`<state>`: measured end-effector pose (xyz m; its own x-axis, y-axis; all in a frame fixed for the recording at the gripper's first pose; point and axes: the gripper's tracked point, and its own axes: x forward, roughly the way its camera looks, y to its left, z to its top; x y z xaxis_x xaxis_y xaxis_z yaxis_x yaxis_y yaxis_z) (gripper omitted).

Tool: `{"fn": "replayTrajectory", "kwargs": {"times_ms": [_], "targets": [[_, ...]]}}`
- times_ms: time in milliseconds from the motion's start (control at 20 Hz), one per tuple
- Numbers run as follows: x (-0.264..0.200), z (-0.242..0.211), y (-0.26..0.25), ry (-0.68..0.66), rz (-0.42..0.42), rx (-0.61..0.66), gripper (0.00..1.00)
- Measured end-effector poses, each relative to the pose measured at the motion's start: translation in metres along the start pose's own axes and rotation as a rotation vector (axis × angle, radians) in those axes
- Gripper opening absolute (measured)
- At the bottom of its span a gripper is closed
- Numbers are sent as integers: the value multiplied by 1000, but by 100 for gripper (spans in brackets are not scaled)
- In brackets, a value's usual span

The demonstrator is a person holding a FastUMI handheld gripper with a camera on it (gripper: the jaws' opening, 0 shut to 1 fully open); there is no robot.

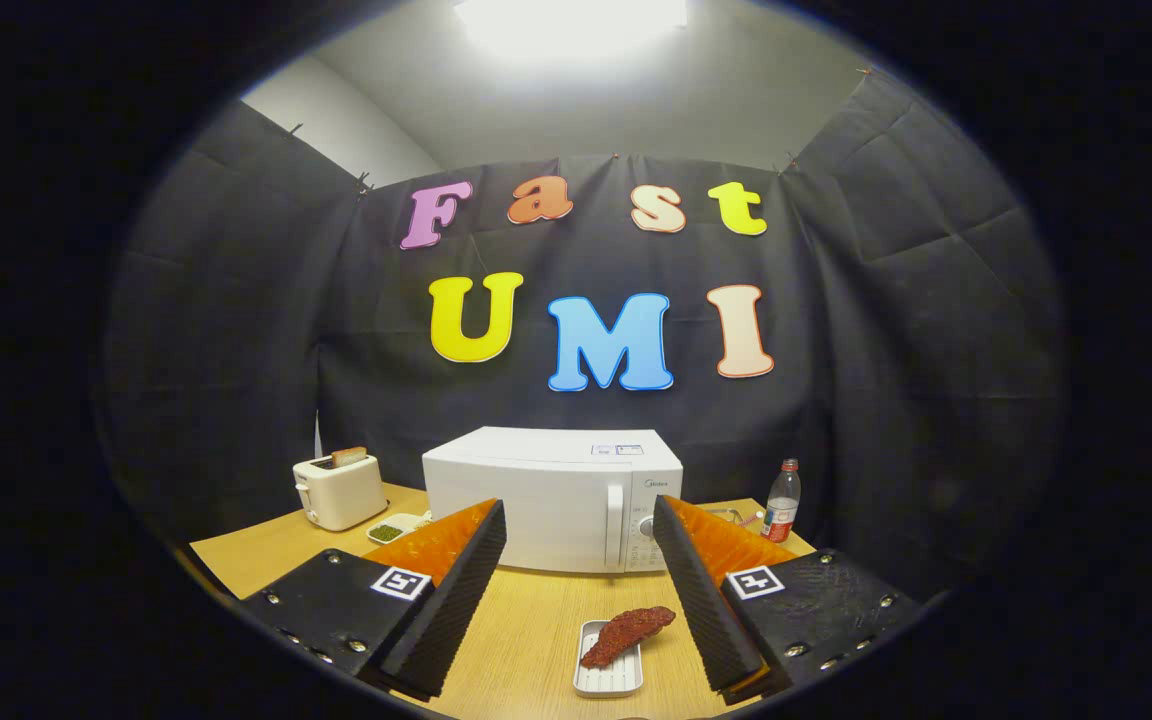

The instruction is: Open the microwave, put the food inside, and close the microwave door.

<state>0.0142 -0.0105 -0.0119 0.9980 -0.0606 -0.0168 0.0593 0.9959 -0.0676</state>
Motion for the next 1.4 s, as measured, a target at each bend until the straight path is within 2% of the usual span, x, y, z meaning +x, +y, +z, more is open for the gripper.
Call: {"fn": "replayTrajectory", "kwargs": {"times_ms": [550, 850, 1400], "targets": [[49, -26, -5, 34, -20, -19, 92], [93, -50, -9, 66, -26, 30, 92], [177, -100, -42, 108, -105, -77, 92]]}}
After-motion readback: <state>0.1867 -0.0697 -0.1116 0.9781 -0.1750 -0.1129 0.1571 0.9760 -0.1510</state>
